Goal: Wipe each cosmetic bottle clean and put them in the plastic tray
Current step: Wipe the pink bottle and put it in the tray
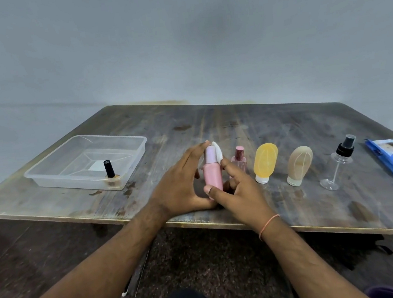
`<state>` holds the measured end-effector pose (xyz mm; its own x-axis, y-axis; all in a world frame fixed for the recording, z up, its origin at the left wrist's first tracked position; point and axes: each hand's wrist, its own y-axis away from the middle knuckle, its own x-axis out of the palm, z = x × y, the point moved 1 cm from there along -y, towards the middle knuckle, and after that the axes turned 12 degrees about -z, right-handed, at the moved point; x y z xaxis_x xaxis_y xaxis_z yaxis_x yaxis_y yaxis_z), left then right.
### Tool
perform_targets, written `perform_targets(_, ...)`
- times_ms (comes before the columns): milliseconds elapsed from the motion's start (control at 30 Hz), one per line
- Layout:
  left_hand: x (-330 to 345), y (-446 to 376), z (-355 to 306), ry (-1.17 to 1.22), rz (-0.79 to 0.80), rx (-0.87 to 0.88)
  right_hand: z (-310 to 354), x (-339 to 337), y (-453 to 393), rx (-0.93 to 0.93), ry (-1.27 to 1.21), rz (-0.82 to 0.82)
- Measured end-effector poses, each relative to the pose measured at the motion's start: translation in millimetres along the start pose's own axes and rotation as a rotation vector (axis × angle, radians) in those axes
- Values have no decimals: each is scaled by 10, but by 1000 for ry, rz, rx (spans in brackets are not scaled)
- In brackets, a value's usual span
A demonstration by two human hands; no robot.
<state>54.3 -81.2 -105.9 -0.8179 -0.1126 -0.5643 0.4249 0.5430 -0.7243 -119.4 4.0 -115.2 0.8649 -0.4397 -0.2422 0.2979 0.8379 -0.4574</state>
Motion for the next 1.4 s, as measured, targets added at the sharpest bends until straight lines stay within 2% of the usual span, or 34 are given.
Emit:
perform_targets(100,0,-5,-3,-3,-7,8,-23,-16,-7,-3,-43,2)
perform_targets(200,5,-17,2,-30,5,25,-11,-6,2,-22,19,-6)
perform_targets(400,9,-20,10,2,-8,42,11,60,11,-215,330,11)
perform_targets(667,1,-11,26,29,17,-6,267,117,129,-326,726,42)
perform_targets(867,14,-19,60,15,15,-17,108,148,157,-394,572,-187)
perform_targets(967,17,-21,47,16,-8,3,49,140,152,-377,539,-233)
perform_targets(1133,19,-23,41,20,-3,-18,32,79,129,-277,467,-162)
perform_targets(1300,9,-12,30,17,-18,2,32,53,77,-47,210,-39)
perform_targets(1400,8,-14,22,36,-3,14,37,51,52,2,82,11)
